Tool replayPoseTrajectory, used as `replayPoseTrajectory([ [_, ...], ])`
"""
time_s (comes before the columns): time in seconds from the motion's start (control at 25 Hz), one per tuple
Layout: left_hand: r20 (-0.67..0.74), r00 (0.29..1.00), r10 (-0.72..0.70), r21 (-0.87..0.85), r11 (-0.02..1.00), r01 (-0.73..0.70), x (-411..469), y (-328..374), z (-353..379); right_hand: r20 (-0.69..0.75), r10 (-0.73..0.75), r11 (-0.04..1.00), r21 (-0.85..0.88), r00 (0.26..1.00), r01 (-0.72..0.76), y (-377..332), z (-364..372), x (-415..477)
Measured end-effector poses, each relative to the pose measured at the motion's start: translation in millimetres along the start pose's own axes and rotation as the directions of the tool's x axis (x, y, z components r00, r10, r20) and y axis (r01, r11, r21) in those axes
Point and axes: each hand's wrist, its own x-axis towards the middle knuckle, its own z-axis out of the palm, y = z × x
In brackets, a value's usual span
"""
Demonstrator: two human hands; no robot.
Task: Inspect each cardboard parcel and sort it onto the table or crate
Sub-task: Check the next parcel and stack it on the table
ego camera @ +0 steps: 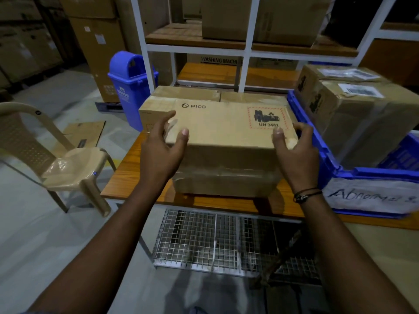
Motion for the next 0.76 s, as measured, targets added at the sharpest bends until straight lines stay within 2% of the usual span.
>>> replayPoseTrajectory([
  [0.12, -0.026, 0.999, 0.046, 0.022, 0.999, -0.045, 4, -4, 2, -0.090, -0.107, 0.994, -0.007, 0.990, 0.106, 1, 6, 0],
  [0.28, 0.014, 0.988, 0.151, 0.032, 0.988, -0.151, 0, -17, 15, -0.103, -0.160, 0.987, -0.045, 0.982, 0.156, 12, 15, -5],
  [0.4, 0.062, 0.987, 0.146, 0.029, 0.989, -0.148, -6, -27, 19, -0.110, -0.171, 0.985, -0.039, 0.979, 0.167, 23, 20, -13],
  [0.48, 0.107, 0.990, 0.088, 0.048, 0.994, -0.093, -16, -34, 18, -0.070, -0.100, 0.995, -0.020, 0.993, 0.099, 38, 26, -23],
  [0.64, 0.116, 0.992, 0.042, 0.060, 0.997, -0.049, -35, -45, 16, 0.139, 0.165, 0.980, 0.086, 0.977, -0.178, 58, 37, -56],
  [0.76, 0.084, 0.996, -0.003, 0.041, 0.999, -0.001, -30, -46, 13, 0.136, 0.271, 0.937, 0.189, 0.953, -0.294, 58, 37, -58],
])
